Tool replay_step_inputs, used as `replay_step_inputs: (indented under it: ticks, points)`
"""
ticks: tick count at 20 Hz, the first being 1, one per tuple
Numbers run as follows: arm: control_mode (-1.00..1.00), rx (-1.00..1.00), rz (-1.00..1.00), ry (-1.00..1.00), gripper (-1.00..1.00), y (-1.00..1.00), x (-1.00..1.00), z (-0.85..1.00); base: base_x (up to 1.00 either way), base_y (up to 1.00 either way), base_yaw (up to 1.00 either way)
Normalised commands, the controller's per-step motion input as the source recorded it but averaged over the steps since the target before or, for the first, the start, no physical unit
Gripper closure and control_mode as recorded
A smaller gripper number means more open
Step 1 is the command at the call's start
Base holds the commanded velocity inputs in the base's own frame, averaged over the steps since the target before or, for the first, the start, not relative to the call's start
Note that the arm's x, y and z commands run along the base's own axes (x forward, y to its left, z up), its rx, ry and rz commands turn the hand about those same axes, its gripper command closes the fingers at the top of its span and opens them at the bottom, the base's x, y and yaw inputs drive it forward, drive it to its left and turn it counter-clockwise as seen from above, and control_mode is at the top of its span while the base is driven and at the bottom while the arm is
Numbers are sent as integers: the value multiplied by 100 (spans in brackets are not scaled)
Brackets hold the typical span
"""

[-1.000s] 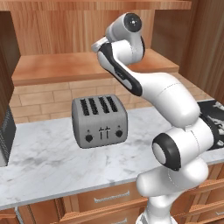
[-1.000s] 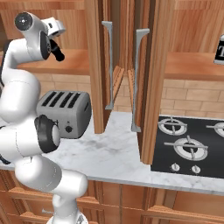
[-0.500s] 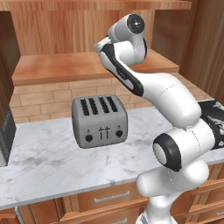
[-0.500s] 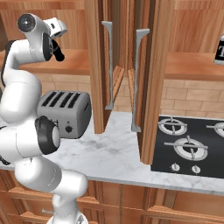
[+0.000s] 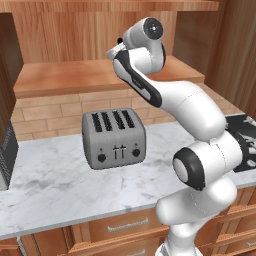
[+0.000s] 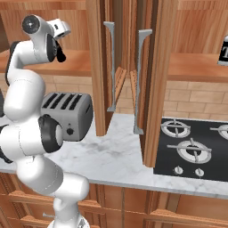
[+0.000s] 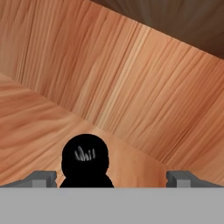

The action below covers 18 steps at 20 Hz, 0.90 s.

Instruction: Sort all alcoholic drinks to one cabinet, and non-alcoholic drinks to the other.

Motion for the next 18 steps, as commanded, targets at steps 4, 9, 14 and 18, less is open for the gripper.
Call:
replay_step_inputs:
  ticks: [4,9,14,18]
  points:
    - [-100,0,0,0,-100,0,10,-3,0,0,0]
    - [-100,0,0,-1,-100,-3,7,-3,0,0,0]
    - [-100,0,0,-2,-100,-8,2,-3,0,0,0]
    - [-100,0,0,-3,-100,-8,0,-1,0,0,0]
